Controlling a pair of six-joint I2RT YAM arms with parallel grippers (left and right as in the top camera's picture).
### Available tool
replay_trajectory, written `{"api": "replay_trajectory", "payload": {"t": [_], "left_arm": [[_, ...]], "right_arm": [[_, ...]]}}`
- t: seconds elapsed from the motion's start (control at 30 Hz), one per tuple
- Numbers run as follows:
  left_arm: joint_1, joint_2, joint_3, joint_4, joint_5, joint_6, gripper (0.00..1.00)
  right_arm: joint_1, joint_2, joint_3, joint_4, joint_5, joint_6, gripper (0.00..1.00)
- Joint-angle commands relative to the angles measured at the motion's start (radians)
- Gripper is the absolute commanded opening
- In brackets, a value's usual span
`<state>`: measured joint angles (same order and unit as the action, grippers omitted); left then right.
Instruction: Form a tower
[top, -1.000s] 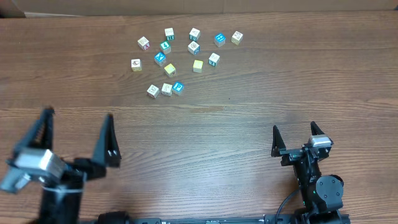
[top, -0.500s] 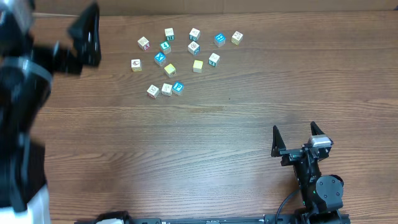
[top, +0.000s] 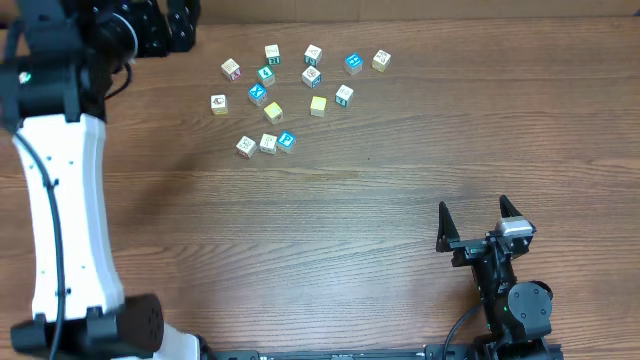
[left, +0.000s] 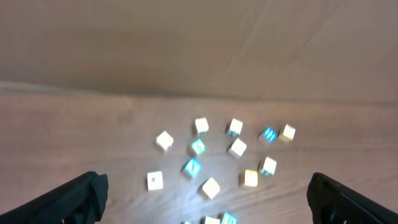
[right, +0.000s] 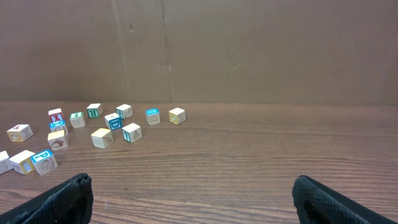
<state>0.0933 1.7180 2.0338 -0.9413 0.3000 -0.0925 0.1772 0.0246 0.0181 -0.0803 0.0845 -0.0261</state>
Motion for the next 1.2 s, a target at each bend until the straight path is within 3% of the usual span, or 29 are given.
{"api": "replay_trajectory", "payload": {"t": [0.0,0.03,0.07,0.1,0.13,0.17,0.23,0.47,0.57,1.0,1.17], "left_arm": [[-0.005,0.055,0.023,-0.043,0.008,0.026,0.99],[-0.005,0.076,0.023,-0.06,0.016,0.025,1.0],[-0.005,0.092,0.023,-0.074,0.026,0.026,0.9],[-0.008,0.111,0.023,-0.085,0.044,0.026,0.52],[-0.016,0.129,0.023,-0.092,0.064,0.026,0.35],[-0.023,0.144,0.023,-0.098,0.074,0.025,0.21],[-0.049,0.177,0.023,-0.112,0.067,0.026,0.1],[-0.182,0.285,0.023,-0.207,-0.159,-0.004,0.28],[-0.222,0.34,0.023,-0.253,-0.214,-0.028,0.4],[-0.267,0.505,0.009,-0.32,-0.214,-0.101,0.55],[-0.279,0.536,-0.003,-0.36,-0.214,-0.125,0.56]], "right_arm": [[-0.003,-0.001,-0.01,0.004,0.0,-0.002,1.0],[-0.003,-0.001,-0.01,0.004,0.0,-0.001,1.0],[-0.003,-0.001,-0.01,0.004,0.0,-0.002,1.0],[-0.003,-0.001,-0.01,0.004,0.0,-0.002,1.0],[-0.003,-0.001,-0.01,0.004,0.0,-0.001,1.0],[-0.003,-0.001,-0.01,0.004,0.0,-0.002,1.0],[-0.003,-0.001,-0.01,0.004,0.0,-0.001,1.0],[-0.003,-0.001,-0.01,0.004,0.0,-0.002,1.0],[-0.003,-0.001,-0.01,0.004,0.0,-0.002,1.0],[-0.003,-0.001,-0.01,0.004,0.0,-0.002,1.0],[-0.003,-0.001,-0.01,0.004,0.0,-0.001,1.0]]}}
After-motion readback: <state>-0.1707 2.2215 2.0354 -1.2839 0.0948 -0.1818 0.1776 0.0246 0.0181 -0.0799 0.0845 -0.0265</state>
